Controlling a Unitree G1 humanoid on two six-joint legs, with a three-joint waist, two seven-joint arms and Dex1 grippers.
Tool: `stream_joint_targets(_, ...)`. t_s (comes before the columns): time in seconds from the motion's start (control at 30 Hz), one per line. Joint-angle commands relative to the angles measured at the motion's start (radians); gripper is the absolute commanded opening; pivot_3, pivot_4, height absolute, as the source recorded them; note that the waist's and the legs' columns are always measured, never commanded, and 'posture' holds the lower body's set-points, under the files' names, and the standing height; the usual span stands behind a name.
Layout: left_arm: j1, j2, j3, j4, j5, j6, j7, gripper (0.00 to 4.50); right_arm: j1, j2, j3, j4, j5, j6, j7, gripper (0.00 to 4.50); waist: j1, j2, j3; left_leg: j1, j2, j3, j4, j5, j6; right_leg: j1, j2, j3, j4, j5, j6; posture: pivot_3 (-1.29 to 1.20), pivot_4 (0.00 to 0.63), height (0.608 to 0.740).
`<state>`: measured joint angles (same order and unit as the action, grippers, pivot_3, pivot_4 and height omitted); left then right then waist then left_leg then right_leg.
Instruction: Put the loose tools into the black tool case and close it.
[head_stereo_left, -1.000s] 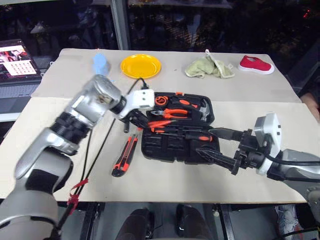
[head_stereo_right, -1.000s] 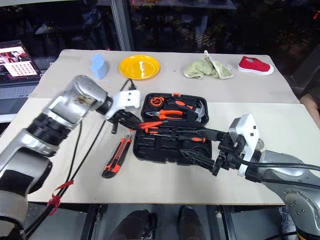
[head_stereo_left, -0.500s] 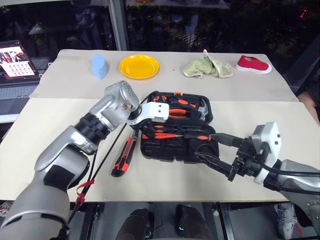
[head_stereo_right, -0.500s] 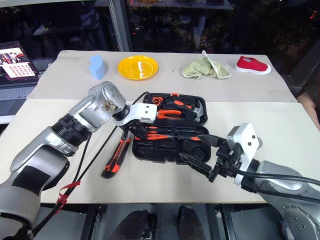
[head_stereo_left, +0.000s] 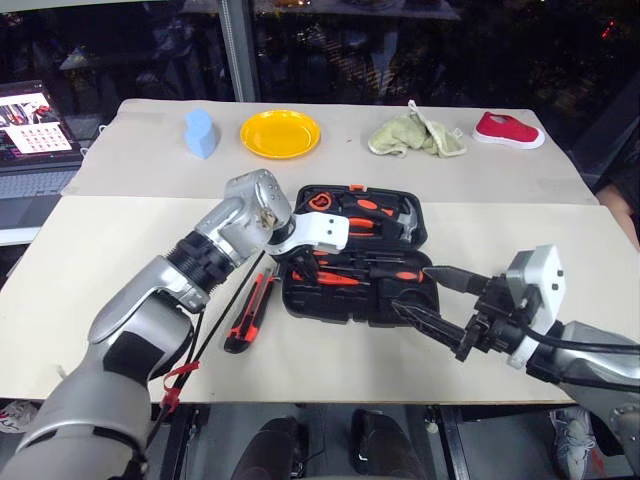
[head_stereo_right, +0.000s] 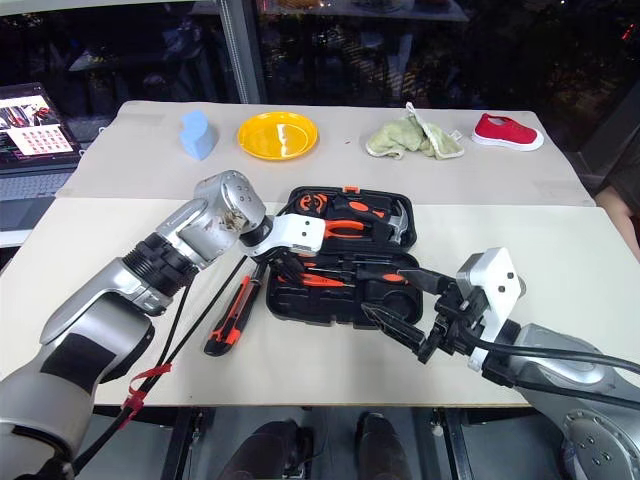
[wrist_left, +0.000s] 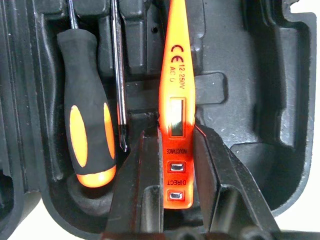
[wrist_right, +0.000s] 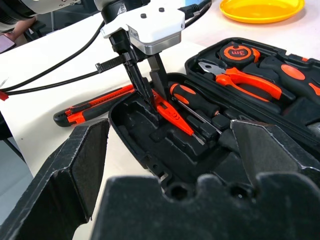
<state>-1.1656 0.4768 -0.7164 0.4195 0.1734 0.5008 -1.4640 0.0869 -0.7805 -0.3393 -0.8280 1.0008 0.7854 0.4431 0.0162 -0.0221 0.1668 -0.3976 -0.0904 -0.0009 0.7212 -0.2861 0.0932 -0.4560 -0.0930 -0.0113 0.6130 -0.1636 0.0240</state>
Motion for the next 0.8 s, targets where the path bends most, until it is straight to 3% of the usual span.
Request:
stream_joint_targets(0.03, 0.003, -0.022, 0.006, 0.032, 0.023, -0.004, -0.003, 0.41, -0.001, 0.004, -0.029, -0.035, 0.000, -0.039, -0.008, 4.50, 0.000, 0.000, 0.000, 0.000, 0.000, 0.000, 0.000, 0.000, 0.000, 0.000, 0.000, 0.000, 0.000, 0.000, 0.000, 0.00, 0.150, 0.740)
stream_joint_targets(0.5, -0.014, -0.058, 0.030, 0.043, 0.035, 0.126, -0.051, 0.41, -0.001, 0.019, -0.011, -0.034, -0.010, -0.059, -0.025, 4.50, 0.003, 0.000, 0.000, 0.000, 0.000, 0.001, 0.002, -0.002, 0.003, 0.001, 0.001, -0.001, 0.000, 0.000, 0.001, 0.00, 0.150, 0.740)
stream_joint_targets(0.57, -0.013, -0.058, 0.037, 0.033, 0.029, 0.126, -0.060, 1.42, 0.000, 0.023, -0.010, -0.030, -0.014, -0.060, -0.024, 4.50, 0.002, 0.000, 0.000, 0.000, 0.000, 0.001, 0.002, -0.001, 0.002, 0.000, 0.001, -0.001, 0.000, 0.000, 0.001, 0.00, 0.150, 0.740)
stream_joint_targets(0.67, -0.014, -0.049, 0.045, 0.018, 0.026, 0.122, -0.074, 2.34, -0.001, 0.027, -0.008, -0.025, -0.018, -0.062, -0.022, 4.50, 0.002, 0.000, 0.000, 0.000, 0.000, 0.001, 0.002, -0.002, 0.002, 0.000, 0.001, -0.001, 0.000, 0.000, 0.001, 0.00, 0.150, 0.740)
stream_joint_targets(0.8, -0.020, 0.000, 0.071, -0.044, 0.003, 0.140, -0.126, 3.95, 0.000, 0.031, -0.006, -0.020, -0.020, -0.064, -0.019, 4.50, 0.001, 0.000, 0.000, -0.001, 0.000, 0.001, 0.002, -0.001, 0.002, -0.001, 0.000, 0.000, 0.000, 0.000, 0.001, 0.00, 0.150, 0.740)
